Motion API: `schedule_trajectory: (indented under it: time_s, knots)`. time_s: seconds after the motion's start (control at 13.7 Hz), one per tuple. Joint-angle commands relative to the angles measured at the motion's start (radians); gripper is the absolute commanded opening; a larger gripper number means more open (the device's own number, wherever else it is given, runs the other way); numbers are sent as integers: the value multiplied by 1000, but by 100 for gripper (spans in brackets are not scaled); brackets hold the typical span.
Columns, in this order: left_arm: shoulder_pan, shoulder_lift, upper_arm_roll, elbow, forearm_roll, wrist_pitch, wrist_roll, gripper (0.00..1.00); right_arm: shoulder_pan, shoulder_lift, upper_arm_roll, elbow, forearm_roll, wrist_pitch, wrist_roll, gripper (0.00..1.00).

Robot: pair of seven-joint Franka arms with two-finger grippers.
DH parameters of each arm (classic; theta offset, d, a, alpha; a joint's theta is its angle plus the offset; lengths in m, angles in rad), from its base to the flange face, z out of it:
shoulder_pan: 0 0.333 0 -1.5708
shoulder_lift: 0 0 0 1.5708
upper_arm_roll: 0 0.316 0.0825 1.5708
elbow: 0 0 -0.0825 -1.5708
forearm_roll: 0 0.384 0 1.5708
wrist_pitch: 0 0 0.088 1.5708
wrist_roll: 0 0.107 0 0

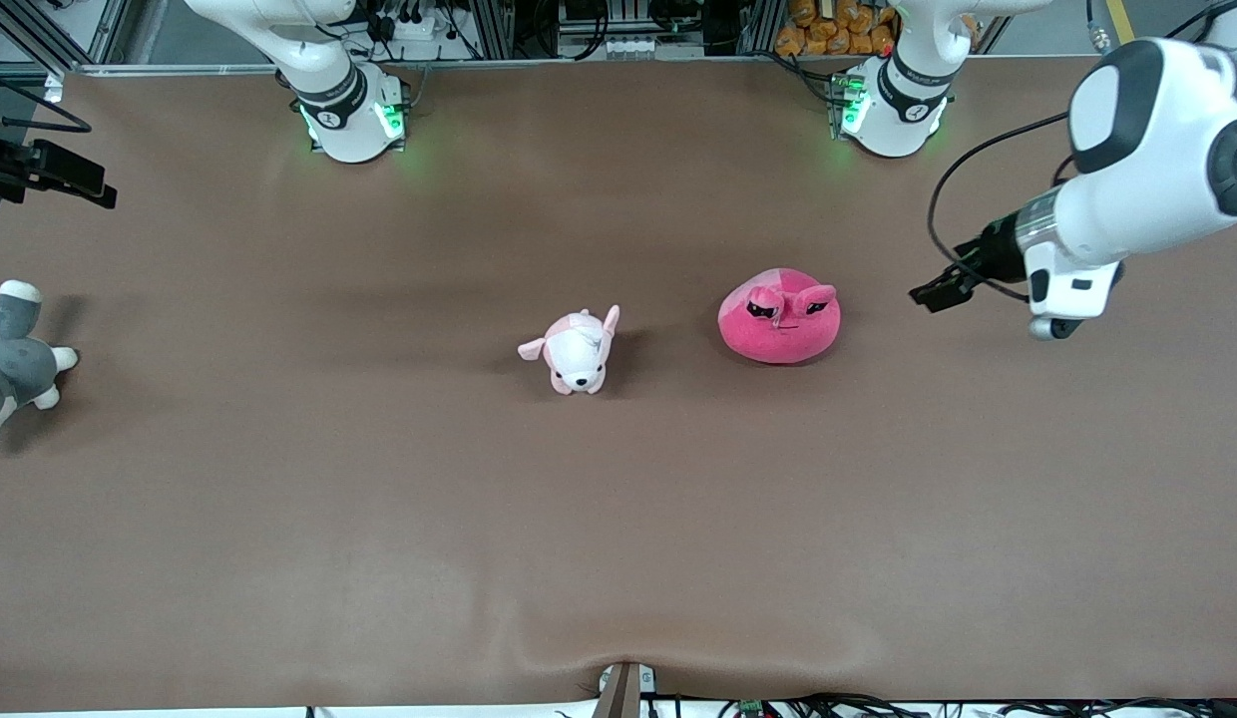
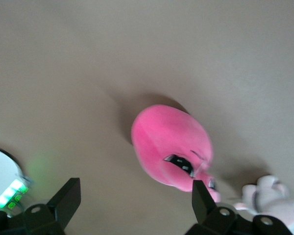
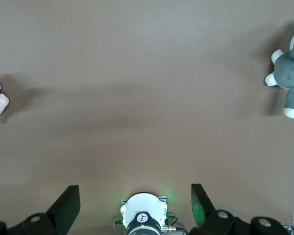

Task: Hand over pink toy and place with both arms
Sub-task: 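Reach the left gripper toward the pink plush toy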

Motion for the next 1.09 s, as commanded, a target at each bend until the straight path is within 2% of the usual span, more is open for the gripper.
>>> schedule_trajectory:
  time_s: [0.0,0.29,0.44,0.8,1.02]
  knots:
    - [2,51,-51,-8,-54,84,-203,100,-9,24,4,4,0,-14,15,100]
    - [2,116,-158,-22,-60,199,-639,100,-44,69,1,6,-1,-37,14,100]
    - [4,116,-172,-41,-59,213,-797,100,-58,92,1,12,-15,-37,11,100]
    - [5,101,-178,-85,-57,213,-893,100,-45,118,1,8,-35,-32,14,100]
    - [7,73,-184,-117,-57,213,-905,100,-34,123,5,9,-12,-88,208,100]
